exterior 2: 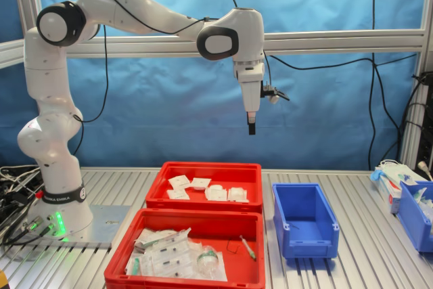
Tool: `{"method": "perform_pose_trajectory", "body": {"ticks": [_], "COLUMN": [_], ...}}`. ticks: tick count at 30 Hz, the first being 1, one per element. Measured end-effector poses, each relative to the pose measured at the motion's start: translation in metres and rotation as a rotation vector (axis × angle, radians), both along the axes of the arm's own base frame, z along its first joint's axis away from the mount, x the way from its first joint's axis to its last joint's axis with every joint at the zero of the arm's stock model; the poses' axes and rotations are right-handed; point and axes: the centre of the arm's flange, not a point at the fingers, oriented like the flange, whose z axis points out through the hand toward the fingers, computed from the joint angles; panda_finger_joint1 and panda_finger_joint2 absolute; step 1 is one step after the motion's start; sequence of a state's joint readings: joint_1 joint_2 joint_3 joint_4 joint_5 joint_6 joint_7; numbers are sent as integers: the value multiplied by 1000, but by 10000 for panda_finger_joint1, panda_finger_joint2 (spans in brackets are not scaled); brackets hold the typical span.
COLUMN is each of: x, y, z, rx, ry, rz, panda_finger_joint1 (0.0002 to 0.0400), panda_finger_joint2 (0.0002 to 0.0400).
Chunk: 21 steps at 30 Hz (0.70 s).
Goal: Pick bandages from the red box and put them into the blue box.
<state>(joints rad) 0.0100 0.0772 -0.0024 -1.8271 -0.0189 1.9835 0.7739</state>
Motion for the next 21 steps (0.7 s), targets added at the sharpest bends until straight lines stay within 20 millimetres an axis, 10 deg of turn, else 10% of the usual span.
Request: {"method": "perform_pose_trajectory", "body": {"ticks": [21], "x": [-3], "y": [22], "z": [-13], "rx": [1], "ry": [-5], "rz": [39], "panda_finger_joint1": [400], "panda_finger_joint2": [400]}}
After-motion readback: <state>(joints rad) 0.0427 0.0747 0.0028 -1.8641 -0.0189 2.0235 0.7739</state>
